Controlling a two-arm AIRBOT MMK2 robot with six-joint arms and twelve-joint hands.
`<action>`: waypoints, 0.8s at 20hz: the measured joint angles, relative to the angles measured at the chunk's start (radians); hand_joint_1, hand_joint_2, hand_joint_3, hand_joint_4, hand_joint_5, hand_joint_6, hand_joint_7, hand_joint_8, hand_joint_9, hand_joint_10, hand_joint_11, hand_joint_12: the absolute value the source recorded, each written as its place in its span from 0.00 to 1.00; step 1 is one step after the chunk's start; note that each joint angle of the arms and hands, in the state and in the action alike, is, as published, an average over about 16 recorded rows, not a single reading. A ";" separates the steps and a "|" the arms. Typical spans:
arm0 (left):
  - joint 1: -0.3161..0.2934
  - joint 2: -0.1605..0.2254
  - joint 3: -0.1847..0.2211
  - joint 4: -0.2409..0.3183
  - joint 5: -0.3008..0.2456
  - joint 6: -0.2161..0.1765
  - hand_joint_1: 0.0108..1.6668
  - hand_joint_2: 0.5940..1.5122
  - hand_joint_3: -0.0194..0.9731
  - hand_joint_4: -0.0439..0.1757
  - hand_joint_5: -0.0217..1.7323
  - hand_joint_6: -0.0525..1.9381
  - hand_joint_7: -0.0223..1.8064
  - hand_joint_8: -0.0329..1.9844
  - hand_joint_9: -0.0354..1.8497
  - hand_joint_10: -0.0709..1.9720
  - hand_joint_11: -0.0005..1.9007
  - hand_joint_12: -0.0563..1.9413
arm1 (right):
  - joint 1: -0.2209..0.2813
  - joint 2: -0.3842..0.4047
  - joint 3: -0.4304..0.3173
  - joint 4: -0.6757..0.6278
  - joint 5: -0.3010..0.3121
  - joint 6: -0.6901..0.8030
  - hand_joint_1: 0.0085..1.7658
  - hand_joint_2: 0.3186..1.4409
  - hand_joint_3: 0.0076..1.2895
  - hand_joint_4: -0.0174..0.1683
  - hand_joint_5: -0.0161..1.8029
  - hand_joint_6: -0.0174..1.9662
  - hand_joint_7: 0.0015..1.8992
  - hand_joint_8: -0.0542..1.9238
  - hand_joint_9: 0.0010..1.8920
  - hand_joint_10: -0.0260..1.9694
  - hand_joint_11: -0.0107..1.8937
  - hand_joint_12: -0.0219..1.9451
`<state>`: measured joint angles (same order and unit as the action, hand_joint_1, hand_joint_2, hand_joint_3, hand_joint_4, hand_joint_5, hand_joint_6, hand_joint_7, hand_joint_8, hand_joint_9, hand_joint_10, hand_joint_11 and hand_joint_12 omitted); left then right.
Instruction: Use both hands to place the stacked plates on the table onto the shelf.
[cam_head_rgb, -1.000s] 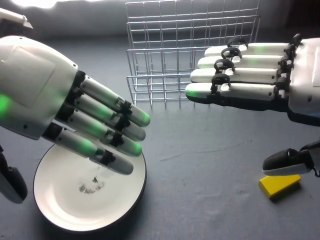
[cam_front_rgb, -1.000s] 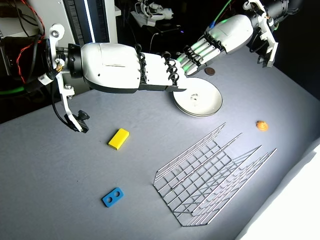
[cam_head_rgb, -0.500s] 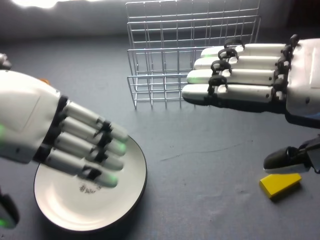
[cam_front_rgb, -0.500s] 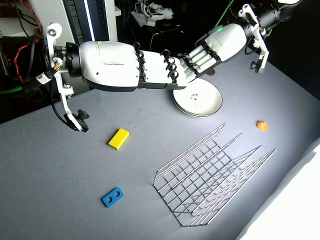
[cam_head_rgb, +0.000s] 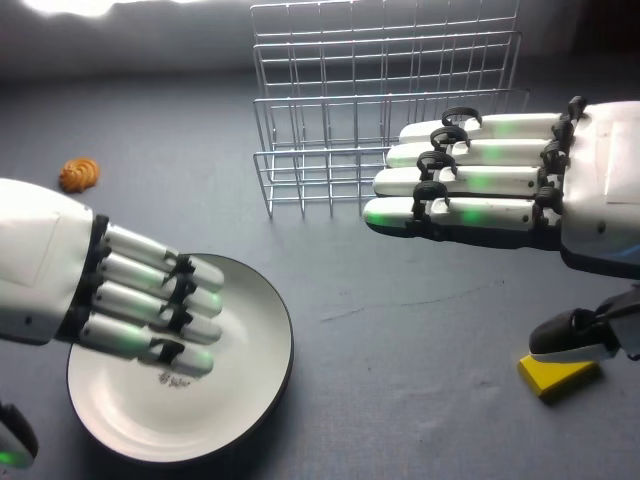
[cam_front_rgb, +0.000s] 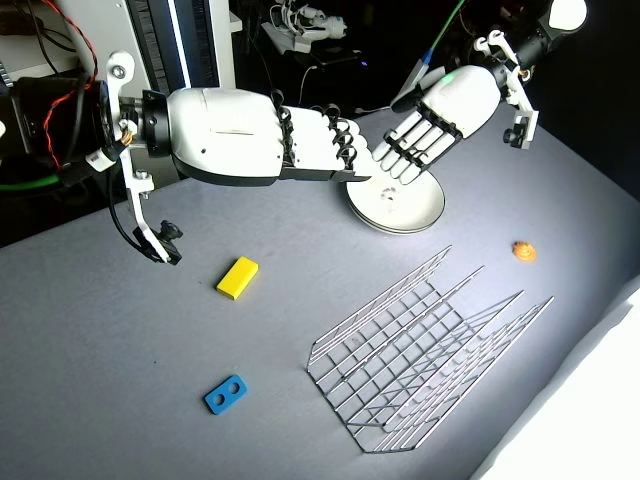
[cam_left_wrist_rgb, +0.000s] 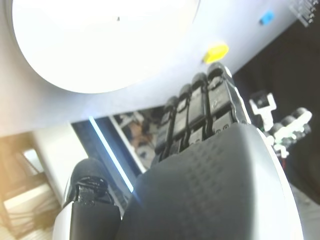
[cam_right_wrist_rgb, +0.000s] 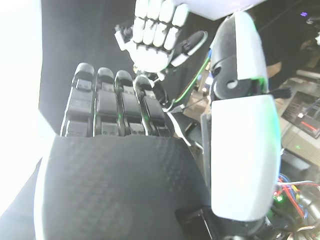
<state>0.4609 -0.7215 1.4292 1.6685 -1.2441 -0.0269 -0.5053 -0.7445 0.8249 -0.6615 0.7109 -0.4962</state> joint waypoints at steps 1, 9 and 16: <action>0.011 0.001 0.004 -0.011 0.008 0.005 0.01 0.61 0.03 0.21 0.02 0.03 0.02 0.02 0.03 0.04 0.01 0.02 | -0.003 -0.002 0.000 0.000 -0.001 -0.003 0.58 0.59 0.01 0.10 0.02 0.02 0.01 0.02 0.01 0.01 0.02 0.01; 0.070 0.003 0.046 -0.042 0.032 0.020 0.01 0.62 0.03 0.20 0.03 0.03 0.02 0.02 0.03 0.04 0.01 0.02 | -0.022 -0.011 0.002 0.001 0.001 -0.022 0.57 0.59 0.01 0.10 0.02 0.02 0.01 0.02 0.01 0.01 0.02 0.01; 0.116 0.002 0.088 -0.045 0.025 0.023 0.01 0.62 0.03 0.20 0.02 0.03 0.02 0.02 0.03 0.04 0.01 0.02 | -0.032 -0.012 0.002 0.001 0.011 -0.027 0.54 0.61 0.01 0.10 0.02 0.02 0.01 0.02 0.01 0.01 0.02 0.01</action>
<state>0.5767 -0.7191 1.5175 1.6240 -1.2191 -0.0035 -0.5378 -0.7567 0.8273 -0.6609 0.7219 -0.5230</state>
